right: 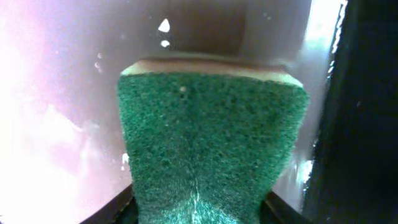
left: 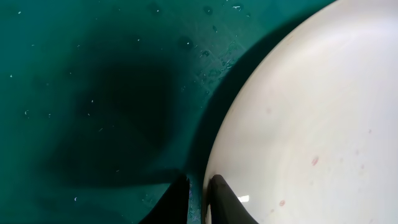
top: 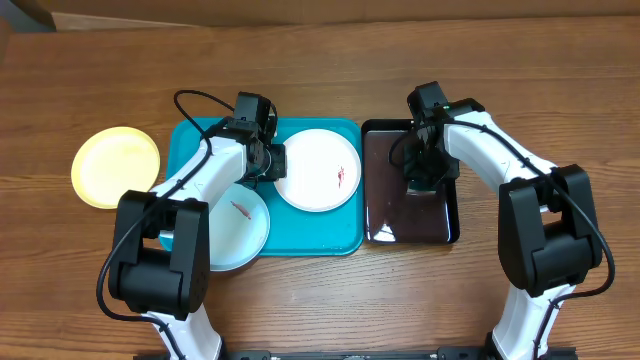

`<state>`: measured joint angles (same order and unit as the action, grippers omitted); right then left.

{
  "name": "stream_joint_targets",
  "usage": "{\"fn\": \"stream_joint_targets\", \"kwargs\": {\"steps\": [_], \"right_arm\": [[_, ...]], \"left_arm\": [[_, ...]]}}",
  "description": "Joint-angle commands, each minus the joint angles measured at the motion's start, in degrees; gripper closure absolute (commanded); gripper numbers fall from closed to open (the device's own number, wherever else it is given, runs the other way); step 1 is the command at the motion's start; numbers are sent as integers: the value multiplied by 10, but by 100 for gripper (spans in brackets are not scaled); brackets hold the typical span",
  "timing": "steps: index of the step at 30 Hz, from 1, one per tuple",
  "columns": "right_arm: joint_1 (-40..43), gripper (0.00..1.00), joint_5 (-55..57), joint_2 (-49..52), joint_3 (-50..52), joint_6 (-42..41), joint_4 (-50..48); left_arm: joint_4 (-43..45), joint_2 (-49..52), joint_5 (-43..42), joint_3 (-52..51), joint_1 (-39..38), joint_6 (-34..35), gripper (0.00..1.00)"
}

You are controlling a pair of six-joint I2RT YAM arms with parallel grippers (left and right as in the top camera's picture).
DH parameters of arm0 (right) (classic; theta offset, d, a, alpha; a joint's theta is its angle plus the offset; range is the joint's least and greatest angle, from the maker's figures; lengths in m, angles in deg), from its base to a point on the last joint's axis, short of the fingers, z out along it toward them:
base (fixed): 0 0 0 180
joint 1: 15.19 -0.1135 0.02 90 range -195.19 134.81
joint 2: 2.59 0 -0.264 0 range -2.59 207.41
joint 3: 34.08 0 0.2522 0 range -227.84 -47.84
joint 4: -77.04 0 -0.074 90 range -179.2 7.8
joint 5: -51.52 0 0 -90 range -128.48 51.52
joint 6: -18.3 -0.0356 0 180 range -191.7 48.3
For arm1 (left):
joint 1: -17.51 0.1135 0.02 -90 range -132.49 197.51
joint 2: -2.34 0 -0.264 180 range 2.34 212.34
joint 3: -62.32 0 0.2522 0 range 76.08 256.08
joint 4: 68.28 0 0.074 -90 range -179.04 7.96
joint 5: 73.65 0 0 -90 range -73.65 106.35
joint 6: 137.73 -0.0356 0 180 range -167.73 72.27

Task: Clean dirty plates on tray and stack at the side
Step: 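Close the right gripper on the sponge and lift it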

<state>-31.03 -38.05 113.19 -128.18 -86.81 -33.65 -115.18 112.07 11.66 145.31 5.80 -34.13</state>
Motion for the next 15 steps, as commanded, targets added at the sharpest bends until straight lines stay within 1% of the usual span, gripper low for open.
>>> {"fn": "stream_joint_targets", "kwargs": {"steps": [1,6,9,15], "right_arm": [[-3,53,-56,-8,-14,-2,7],[-3,53,-67,-8,-14,6,15],[-3,51,-65,-8,-14,17,16],[-3,42,-56,-8,-14,18,11]], "left_arm": [[2,-3,-7,-5,-1,12,84],[2,-3,-7,-5,-1,12,85],[2,-3,-7,-5,-1,12,85],[2,-3,-7,-5,-1,12,85]]}}
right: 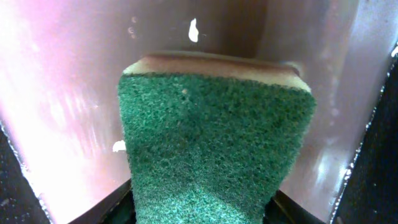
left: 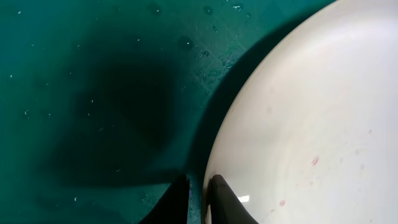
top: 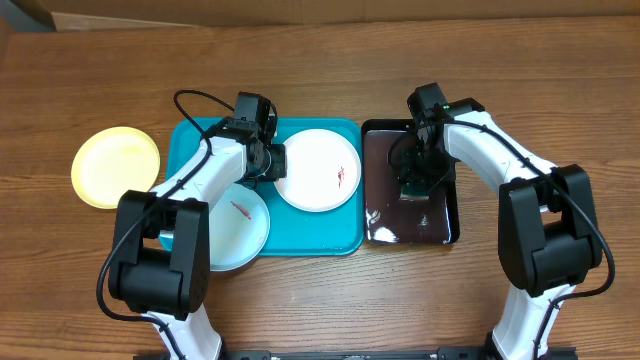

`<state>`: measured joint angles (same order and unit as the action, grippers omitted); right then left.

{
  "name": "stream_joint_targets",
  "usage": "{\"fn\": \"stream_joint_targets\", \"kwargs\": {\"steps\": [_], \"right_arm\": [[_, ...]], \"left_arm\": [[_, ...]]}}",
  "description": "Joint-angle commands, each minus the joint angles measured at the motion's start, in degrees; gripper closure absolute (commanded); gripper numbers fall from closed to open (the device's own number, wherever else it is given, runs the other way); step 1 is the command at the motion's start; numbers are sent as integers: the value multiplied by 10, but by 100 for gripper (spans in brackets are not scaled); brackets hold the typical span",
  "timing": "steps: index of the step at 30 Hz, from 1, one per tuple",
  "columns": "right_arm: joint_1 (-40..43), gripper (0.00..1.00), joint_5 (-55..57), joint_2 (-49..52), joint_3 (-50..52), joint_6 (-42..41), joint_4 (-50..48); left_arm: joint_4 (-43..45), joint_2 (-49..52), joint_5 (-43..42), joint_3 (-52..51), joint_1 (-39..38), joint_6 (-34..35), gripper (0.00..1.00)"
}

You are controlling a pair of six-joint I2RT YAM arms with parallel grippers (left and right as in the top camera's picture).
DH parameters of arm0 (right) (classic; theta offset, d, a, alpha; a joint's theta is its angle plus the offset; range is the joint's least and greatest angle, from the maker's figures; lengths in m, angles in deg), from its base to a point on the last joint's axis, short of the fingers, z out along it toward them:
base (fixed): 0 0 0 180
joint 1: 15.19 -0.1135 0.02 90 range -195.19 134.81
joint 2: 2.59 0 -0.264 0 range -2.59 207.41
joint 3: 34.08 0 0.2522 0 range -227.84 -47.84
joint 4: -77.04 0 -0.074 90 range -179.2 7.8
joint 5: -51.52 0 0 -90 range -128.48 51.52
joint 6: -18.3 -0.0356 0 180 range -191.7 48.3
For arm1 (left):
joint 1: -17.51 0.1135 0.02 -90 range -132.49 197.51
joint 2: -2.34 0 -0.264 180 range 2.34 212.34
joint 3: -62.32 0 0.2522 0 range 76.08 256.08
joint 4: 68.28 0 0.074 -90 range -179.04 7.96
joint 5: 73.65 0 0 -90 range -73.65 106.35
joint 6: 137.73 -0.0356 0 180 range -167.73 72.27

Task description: Clean dirty plates on tray and stack at the side

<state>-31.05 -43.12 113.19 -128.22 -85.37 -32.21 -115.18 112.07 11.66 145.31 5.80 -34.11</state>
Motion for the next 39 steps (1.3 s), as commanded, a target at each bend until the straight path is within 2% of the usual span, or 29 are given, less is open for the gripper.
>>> {"fn": "stream_joint_targets", "kwargs": {"steps": [1,4,7,10,14,27,30,39], "right_arm": [[-3,41,-6,-8,-14,4,-6],[-3,42,-6,-8,-14,3,-12],[-3,53,-6,-8,-14,3,-14],[-3,77,-6,-8,-14,3,-16],[-2,96,-6,-8,-19,3,-13],[-3,96,16,-8,-60,4,25],[-3,96,16,-8,-60,4,30],[-2,96,15,-8,-62,6,42]], "left_arm": [[2,-3,-7,-5,-1,12,85],[2,-3,-7,-5,-1,12,85],[2,-3,-7,-5,-1,12,85],[2,-3,-7,-5,-1,12,85],[2,-3,-4,-5,-1,12,85],[2,-3,21,-5,-1,12,85],[2,-3,39,-5,-1,12,95],[-3,-3,51,-5,2,17,96]]}}
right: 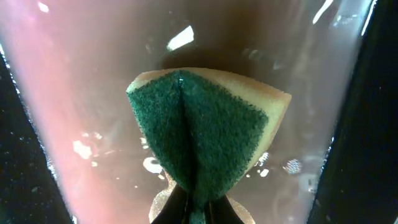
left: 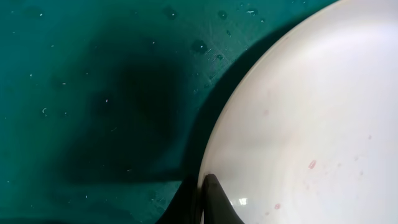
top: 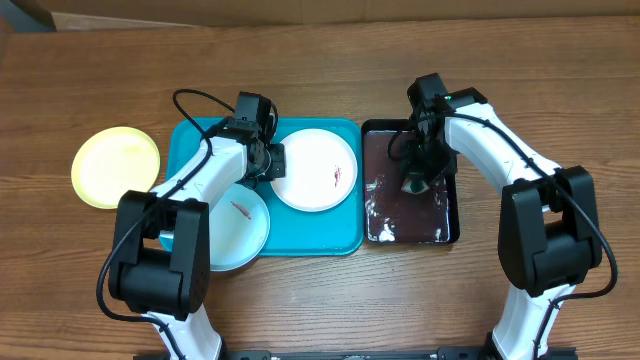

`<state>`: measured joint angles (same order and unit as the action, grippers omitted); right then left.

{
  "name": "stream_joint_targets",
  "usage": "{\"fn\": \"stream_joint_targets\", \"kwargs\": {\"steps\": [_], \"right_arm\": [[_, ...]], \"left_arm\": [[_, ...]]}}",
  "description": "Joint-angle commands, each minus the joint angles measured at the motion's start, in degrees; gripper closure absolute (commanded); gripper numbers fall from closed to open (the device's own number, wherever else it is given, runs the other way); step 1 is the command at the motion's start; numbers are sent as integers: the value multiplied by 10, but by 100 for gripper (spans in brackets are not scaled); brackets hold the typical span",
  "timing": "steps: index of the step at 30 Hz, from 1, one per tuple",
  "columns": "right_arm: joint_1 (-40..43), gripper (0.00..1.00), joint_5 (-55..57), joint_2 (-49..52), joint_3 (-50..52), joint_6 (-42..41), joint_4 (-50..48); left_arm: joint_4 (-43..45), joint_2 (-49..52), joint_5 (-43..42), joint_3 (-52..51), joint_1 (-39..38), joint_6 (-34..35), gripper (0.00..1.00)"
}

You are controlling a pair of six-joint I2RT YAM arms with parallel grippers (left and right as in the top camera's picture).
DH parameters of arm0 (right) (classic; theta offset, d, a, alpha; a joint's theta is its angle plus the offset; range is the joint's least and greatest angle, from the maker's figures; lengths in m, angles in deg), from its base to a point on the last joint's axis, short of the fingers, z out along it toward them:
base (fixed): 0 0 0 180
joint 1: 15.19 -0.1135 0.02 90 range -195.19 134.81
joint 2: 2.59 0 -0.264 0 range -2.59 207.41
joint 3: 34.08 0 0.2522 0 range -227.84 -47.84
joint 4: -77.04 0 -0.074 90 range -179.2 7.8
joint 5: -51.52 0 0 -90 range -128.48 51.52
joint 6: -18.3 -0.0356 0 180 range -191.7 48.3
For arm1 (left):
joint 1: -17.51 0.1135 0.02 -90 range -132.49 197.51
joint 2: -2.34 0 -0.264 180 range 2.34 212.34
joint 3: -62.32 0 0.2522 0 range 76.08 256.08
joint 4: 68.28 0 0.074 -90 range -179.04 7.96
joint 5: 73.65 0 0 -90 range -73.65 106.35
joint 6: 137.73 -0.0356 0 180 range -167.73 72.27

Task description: Clean dirty plates on tray and stack at the side

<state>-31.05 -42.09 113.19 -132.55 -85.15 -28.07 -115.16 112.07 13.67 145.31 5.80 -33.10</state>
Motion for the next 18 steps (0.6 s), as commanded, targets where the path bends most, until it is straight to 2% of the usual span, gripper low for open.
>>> {"fn": "stream_joint_targets", "kwargs": {"steps": [1,4,7,10,12,15,16,18], "right_arm": [[-3,96,5,-8,-21,4,6],[-6,96,5,-8,-21,4,14],[-10,96,6,-8,-21,16,16],[-13,96,19,-8,-21,19,10],[-13,96,25,-8,-21,19,7],[-13,90,26,-8,-21,19,2],[-13,90,27,-8,-20,19,2],[-13,94,27,-8,-18,19,0]], "left_arm": [[-8,-3,31,-5,2,7,96],[-21,-3,31,-5,2,7,95],[-22,-3,31,-5,2,6,86],[-10,-3,31,-5,2,6,83],[-1,-3,31,-5,2,7,85],[4,-3,31,-5,2,13,92],[4,-3,31,-5,2,13,96],[3,-3,31,-5,2,12,96]]}}
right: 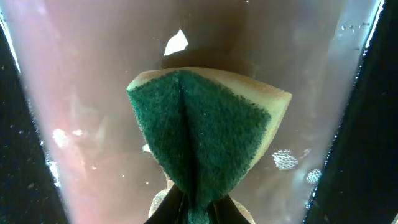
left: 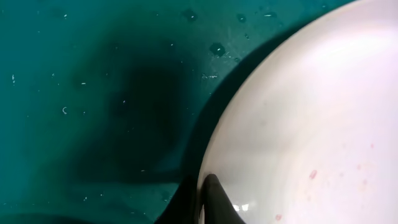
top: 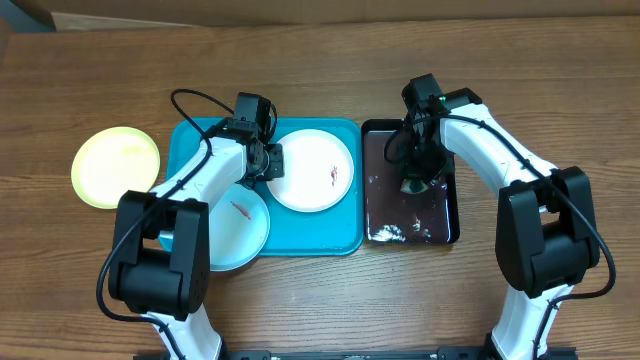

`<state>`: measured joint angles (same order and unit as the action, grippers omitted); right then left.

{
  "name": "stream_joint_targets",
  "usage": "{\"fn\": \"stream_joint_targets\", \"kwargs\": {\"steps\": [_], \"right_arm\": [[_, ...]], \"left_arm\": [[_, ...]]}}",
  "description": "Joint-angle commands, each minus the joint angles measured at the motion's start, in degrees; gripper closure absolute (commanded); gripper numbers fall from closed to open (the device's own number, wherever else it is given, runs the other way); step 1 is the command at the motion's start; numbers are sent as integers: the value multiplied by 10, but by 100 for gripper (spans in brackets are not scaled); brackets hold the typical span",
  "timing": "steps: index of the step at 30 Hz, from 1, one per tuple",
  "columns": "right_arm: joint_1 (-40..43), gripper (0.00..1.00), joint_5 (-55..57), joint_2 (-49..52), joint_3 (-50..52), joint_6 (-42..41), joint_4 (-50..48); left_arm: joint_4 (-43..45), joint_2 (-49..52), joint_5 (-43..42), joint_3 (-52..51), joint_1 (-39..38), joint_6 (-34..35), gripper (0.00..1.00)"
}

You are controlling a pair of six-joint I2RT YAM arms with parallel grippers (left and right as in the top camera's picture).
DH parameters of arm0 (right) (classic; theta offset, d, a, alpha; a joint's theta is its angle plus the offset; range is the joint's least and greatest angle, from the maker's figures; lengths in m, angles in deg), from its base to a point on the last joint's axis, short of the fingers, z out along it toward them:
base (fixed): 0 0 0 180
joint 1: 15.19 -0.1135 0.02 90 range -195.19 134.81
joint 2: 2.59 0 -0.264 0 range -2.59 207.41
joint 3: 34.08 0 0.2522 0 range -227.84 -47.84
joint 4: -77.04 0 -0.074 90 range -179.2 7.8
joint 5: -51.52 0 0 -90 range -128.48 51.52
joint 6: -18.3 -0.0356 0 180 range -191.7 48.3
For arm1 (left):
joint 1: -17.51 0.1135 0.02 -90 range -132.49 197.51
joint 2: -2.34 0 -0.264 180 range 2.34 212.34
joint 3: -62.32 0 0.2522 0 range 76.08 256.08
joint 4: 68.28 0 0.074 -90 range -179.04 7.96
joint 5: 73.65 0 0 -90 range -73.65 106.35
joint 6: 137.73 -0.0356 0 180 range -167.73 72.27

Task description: Clean dirty plates on tray and stack at the side

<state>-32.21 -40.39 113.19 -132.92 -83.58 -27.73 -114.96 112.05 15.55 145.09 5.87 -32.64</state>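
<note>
A white plate with red smears lies on the teal tray; my left gripper is shut on its left rim, seen close up at the fingers with the plate. A second white plate with a red smear sits at the tray's front left. A yellow plate lies on the table to the left. My right gripper is shut on a green and yellow sponge, folded, held over the water in the black tray.
The black tray holds brownish water with foam patches near its front. Wooden table all round. A cable loops over the left arm near the teal tray's back edge.
The left gripper has shifted the white plate slightly left on the teal tray. The right gripper holds the squeezed sponge much as before, and the foam in the black tray has drifted.
First the sponge lay flat in the black tray's water between the right gripper's wide jaws, while the left gripper sat at the white plate's rim. By 0.6 s ago the right gripper had shut on the sponge, folding it. Now it holds it over the water.
</note>
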Motion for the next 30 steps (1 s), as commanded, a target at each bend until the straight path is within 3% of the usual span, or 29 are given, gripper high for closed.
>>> {"fn": "stream_joint_targets", "kwargs": {"steps": [1,6,10,15,20,30], "right_arm": [[-2,96,10,-8,-12,3,-3],[-8,93,9,-8,-2,3,-11],[-10,76,8,-8,1,3,-5],[-10,64,8,-8,17,1,-16],[-10,41,8,-8,18,1,-31],[-10,40,8,-8,23,-1,-31]], "left_arm": [[1,-3,12,-3,1,8,96],[0,-3,12,-3,1,8,95],[0,-3,12,-3,1,8,93],[-2,-3,12,-3,1,8,93],[-2,-3,12,-3,1,8,93],[-7,-3,10,-3,1,8,93]]}}
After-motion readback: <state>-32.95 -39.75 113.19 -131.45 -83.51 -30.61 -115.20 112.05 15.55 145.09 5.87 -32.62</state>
